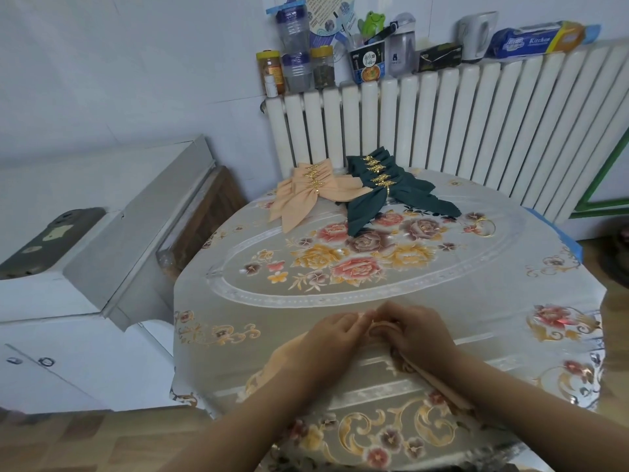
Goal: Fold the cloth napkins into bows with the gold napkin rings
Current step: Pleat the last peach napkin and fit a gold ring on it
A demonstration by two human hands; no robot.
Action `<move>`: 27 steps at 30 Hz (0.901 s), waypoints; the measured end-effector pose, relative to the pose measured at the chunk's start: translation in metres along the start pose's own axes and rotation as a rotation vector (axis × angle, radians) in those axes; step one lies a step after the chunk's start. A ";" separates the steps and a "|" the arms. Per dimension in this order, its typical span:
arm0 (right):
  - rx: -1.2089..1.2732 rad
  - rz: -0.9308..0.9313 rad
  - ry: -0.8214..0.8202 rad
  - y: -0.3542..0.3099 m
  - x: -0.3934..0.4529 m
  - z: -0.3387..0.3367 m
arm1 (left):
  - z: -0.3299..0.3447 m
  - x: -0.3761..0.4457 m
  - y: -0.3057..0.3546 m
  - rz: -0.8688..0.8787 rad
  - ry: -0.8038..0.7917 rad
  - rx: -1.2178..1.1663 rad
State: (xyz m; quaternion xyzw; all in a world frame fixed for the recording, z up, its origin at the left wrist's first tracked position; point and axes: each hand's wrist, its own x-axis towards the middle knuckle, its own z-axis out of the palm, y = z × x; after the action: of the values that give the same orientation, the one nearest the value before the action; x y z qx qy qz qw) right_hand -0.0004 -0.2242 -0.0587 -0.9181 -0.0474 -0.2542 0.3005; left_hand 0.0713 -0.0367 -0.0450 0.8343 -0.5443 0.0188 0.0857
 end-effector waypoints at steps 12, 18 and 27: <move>-0.335 -0.306 -0.004 0.007 0.005 0.002 | -0.010 0.012 0.001 -0.071 -0.110 0.186; -0.281 -0.279 -0.171 0.011 0.004 -0.007 | -0.009 0.024 0.007 0.025 -0.286 0.334; -0.170 -0.223 -0.140 0.006 0.008 -0.010 | -0.007 0.017 0.001 -0.098 -0.152 0.032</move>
State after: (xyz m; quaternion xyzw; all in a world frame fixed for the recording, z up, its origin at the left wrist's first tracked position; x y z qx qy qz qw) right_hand 0.0038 -0.2355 -0.0507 -0.9448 -0.1480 -0.2245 0.1874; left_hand 0.0778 -0.0514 -0.0356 0.8603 -0.5073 -0.0398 0.0314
